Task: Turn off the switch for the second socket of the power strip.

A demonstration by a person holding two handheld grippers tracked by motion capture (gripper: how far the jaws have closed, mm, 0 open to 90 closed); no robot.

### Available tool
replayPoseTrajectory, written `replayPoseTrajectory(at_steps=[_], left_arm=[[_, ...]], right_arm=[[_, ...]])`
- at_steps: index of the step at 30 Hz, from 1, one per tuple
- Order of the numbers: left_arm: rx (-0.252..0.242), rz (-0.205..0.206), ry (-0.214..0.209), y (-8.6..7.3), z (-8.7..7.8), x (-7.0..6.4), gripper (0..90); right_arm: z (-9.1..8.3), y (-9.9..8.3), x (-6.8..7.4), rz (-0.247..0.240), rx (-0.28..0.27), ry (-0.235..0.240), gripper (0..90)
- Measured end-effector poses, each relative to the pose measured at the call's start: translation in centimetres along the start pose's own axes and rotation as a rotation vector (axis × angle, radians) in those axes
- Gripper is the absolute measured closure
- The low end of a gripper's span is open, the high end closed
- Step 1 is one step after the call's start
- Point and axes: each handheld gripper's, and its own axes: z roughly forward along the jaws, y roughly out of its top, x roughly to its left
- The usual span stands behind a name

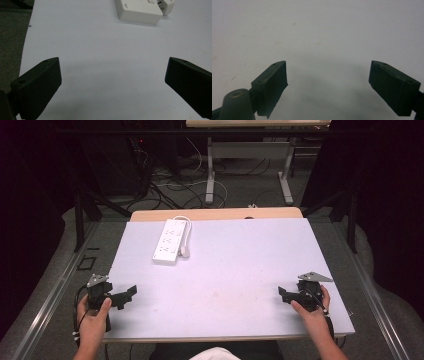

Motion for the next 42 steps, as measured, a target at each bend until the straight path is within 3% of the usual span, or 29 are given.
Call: replayPoseTrajectory(at_steps=[14,22,30,42], left_arm=[[0.020,-0.006,-0.001,-1.0,1.1,1.2,0.7],[0.044,0.018,-0.010,-1.4,1.8,0.9,0.7],[0.076,0.073,-0.010,-1.5,2.1,0.2,0.7],[0.067,0.100,0.010,-1.4,2.1,0.0,0.7]], right_arm=[[0.0,0.0,-0.1,0.002,0.003,0.000,14.5],[-0.1,0.0,-0.4,0.011,0.002,-0.006,14.5],[0.0,0.0,-0.6,0.012,0.001,-0.004,14.5],[0.1,-0.1,-0.7,0.015,0.004,-0.008,14.5]])
